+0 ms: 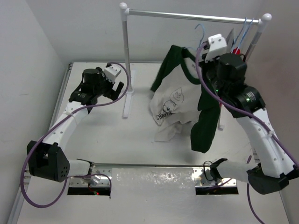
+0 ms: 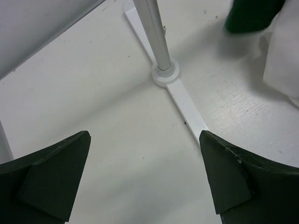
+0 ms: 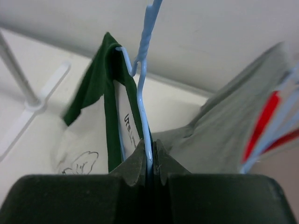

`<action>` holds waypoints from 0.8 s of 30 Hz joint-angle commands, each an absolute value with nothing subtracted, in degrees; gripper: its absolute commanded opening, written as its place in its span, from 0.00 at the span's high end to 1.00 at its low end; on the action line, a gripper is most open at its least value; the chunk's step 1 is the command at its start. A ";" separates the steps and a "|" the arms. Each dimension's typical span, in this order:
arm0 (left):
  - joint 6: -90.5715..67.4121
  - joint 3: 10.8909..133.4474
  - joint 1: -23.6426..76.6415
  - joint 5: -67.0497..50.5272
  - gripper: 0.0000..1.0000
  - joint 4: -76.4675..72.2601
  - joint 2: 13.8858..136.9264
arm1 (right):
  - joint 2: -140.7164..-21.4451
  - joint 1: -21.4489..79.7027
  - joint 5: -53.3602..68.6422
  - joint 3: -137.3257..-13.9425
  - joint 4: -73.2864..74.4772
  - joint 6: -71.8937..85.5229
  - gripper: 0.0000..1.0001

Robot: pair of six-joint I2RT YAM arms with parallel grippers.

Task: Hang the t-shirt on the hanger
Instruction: Place the hanger at the clothesline.

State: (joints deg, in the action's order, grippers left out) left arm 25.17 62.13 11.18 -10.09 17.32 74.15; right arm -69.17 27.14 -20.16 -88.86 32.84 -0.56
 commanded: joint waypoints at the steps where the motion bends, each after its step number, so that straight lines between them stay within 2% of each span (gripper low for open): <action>1: 24.26 61.96 11.07 -9.75 0.00 15.91 73.65 | -66.53 26.89 -27.86 -96.04 28.30 -2.37 1.00; 9: 24.35 61.61 11.08 -10.02 0.00 16.35 73.30 | -77.06 26.54 -36.11 -108.26 28.04 -4.66 1.00; 15: 24.61 61.26 11.07 -10.02 0.00 16.52 73.21 | -85.24 22.78 -34.72 -117.66 29.35 -2.91 1.00; 24: 25.22 60.56 11.07 -10.20 0.00 16.70 73.04 | -93.07 18.81 -28.57 -116.28 29.62 2.20 1.00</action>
State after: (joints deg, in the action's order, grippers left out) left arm 25.04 60.62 11.18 -10.09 17.93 74.15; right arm -92.36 19.46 -30.83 -115.52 33.52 -0.51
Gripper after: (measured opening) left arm 0.998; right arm 0.023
